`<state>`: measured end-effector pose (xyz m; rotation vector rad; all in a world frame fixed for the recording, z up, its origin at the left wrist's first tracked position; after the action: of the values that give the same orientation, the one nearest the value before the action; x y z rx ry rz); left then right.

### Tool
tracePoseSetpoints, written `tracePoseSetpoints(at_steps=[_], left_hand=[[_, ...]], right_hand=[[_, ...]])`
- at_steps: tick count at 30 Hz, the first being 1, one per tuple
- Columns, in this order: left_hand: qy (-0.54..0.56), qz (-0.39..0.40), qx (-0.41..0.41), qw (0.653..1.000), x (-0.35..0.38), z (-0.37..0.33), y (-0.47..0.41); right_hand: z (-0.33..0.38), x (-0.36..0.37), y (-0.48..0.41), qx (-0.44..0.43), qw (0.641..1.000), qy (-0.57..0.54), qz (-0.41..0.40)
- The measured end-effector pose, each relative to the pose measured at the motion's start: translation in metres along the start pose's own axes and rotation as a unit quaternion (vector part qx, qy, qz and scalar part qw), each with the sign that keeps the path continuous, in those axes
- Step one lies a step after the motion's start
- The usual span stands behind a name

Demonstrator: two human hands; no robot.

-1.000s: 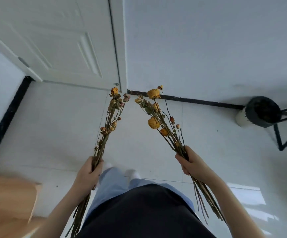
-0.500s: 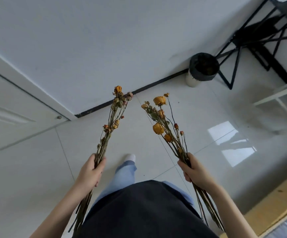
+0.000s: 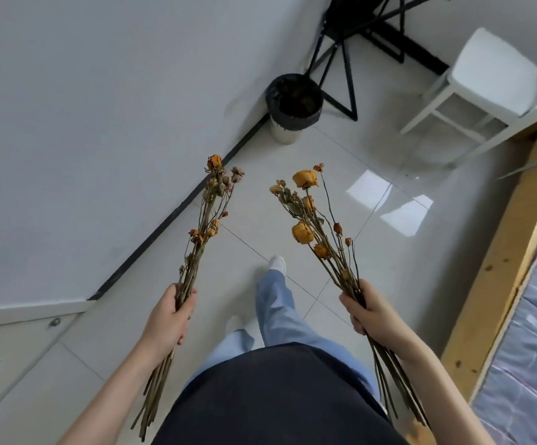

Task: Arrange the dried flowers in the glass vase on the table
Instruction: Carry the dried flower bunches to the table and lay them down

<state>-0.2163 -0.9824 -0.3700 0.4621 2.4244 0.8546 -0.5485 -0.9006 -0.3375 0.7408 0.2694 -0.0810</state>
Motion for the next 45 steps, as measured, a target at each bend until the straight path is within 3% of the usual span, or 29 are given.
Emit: tracePoseSetpoints(at_steps=[27, 36, 45], left_hand=[[-0.151, 0.139, 0.088, 0.975, 0.115, -0.343, -0.295], [-0.184, 0.182, 0.141, 0.956, 0.157, -0.487, -0.399], [-0.194, 0.201, 0.155, 0.948, 0.204, -0.575, -0.464]], right_hand=[[0.078, -0.243, -0.204, 0.048, 0.966, -0.215, -0.134], [0.133, -0.337, -0.284, 0.055, 0.941, -0.261, -0.206], [0.158, -0.432, -0.338, 0.062, 0.937, -0.265, -0.221]])
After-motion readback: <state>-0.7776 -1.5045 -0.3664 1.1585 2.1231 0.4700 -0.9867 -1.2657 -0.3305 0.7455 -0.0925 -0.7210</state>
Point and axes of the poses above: each hand's wrist, its own y-axis away from the middle knuckle, its own x-axis out of the palm, z = x × y, the point moved 3 cm from there along -y, towards the middle knuckle, and after that the axes turned 10 degrees about -y, right-handed, at the moved point
